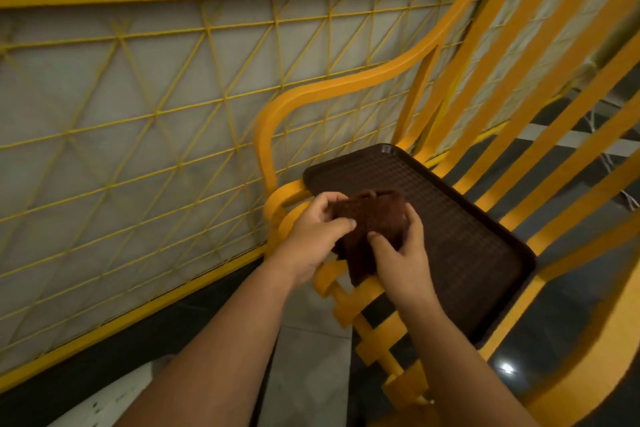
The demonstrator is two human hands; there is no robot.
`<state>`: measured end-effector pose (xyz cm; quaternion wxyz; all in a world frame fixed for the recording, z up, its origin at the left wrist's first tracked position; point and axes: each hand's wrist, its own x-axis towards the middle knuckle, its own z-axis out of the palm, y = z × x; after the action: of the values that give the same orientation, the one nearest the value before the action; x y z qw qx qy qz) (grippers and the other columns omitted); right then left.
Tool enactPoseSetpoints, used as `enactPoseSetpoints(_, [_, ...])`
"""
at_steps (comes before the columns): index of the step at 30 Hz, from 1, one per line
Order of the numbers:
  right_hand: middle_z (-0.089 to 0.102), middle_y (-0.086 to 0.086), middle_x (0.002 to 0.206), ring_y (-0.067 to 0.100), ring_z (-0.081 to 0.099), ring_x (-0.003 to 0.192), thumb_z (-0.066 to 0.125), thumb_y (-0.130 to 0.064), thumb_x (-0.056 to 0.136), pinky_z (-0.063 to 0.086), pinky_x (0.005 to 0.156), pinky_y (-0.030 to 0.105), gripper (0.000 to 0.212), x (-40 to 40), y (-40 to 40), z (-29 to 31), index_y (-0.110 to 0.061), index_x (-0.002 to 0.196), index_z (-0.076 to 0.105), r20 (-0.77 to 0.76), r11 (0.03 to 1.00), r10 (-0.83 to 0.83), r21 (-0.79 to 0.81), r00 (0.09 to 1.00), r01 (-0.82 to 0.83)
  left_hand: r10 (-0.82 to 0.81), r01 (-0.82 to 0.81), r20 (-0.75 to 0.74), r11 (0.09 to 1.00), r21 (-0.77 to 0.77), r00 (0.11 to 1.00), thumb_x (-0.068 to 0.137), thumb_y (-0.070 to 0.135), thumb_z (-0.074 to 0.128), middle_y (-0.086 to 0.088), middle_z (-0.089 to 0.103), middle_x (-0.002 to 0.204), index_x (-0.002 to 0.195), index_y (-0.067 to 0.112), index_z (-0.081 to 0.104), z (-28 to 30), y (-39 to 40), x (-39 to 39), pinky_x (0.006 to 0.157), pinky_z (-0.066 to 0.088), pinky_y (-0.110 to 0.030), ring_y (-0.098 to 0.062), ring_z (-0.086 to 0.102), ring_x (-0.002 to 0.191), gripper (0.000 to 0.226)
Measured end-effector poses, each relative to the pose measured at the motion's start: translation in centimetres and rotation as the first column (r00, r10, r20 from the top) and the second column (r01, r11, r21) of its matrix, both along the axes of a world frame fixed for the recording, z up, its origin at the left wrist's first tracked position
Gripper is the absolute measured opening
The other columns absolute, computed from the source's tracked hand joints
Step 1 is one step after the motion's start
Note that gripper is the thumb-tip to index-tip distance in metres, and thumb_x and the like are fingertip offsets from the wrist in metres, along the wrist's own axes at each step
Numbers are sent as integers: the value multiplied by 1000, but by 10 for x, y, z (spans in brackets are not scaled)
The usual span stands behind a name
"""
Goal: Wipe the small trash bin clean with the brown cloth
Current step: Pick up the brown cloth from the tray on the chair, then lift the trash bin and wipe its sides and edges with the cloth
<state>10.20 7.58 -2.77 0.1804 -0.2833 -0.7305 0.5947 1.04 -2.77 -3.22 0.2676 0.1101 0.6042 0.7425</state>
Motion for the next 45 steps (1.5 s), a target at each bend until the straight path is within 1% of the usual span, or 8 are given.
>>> enactPoseSetpoints(5, [75, -1, 97, 14, 71, 89, 63, -21, 88, 58, 67, 27, 19, -1, -63, 14, -28, 106, 66, -66, 893, 327, -304, 943, -331, 75, -99, 152, 983, 158, 986, 91, -6, 51, 0, 75, 92, 108, 16, 60, 2, -90, 9, 65, 58, -27, -10, 72, 85, 29])
enactPoseSetpoints(12, [75, 3, 97, 19, 71, 91, 64, -23, 89, 57, 78, 41, 14, 13, -158, -5, -20, 101, 69, -16, 847, 356, -416, 934, -330, 411, -396, 127, 910, -127, 903, 86, 11, 67, -5, 71, 97, 124, 20, 52, -10, -211, 48, 61, 57, -30, -15, 72, 76, 42])
enactPoseSetpoints(19, [70, 1, 100, 21, 67, 91, 58, -31, 91, 54, 86, 47, 10, 52, -197, -22, -25, 100, 60, 100, 877, 338, -393, 936, -275, 650, -612, 64, 741, -277, 757, 88, 17, 66, -5, 70, 104, 109, 26, 58, -20, -300, 133, 77, 53, -26, -19, 71, 91, 24])
enactPoseSetpoints(30, [67, 4, 105, 28, 64, 93, 68, -31, 84, 55, 80, 49, 43, 116, -193, -47, -25, 124, 55, 219, 873, 385, -402, 897, -276, 795, -712, 9, 548, -439, 606, 89, 22, 62, 3, 67, 109, 105, 26, 65, -49, -324, 241, 88, 52, -36, -15, 63, 101, 16])
enactPoseSetpoints(35, [66, 4, 105, 29, 63, 95, 61, -29, 90, 52, 85, 51, 34, 115, -198, -77, -23, 123, 56, 276, 930, 304, -295, 912, -221, 801, -680, -27, 489, -547, 598, 93, 21, 56, 15, 61, 98, 102, 29, 62, -92, -333, 262, 68, 42, -17, -3, 57, 94, 13])
enactPoseSetpoints(40, [62, 1, 102, 27, 59, 95, 57, -28, 92, 51, 84, 48, 30, 108, -205, -105, -26, 122, 54, 338, 954, 277, -205, 900, -217, 792, -638, -34, 465, -614, 610, 94, 21, 56, 10, 58, 107, 115, 28, 55, -123, -328, 264, 75, 48, -21, -4, 54, 91, 21])
enactPoseSetpoints(42, [62, -4, 96, 23, 60, 92, 56, -28, 92, 51, 82, 45, 21, 106, -206, -115, -30, 113, 56, 341, 953, 296, -173, 892, -250, 751, -631, -113, 451, -632, 650, 93, 20, 58, 6, 58, 118, 119, 22, 56, -133, -323, 263, 87, 54, -33, -11, 56, 105, 27])
enactPoseSetpoints(45, [62, -11, 90, 17, 61, 86, 55, -28, 93, 50, 76, 38, 12, 103, -209, -126, -38, 101, 55, 323, 952, 305, -103, 896, -287, 685, -634, -247, 395, -665, 685, 88, 19, 65, -2, 47, 138, 136, 16, 49, -140, -315, 258, 105, 37, -36, -16, 43, 126, 51])
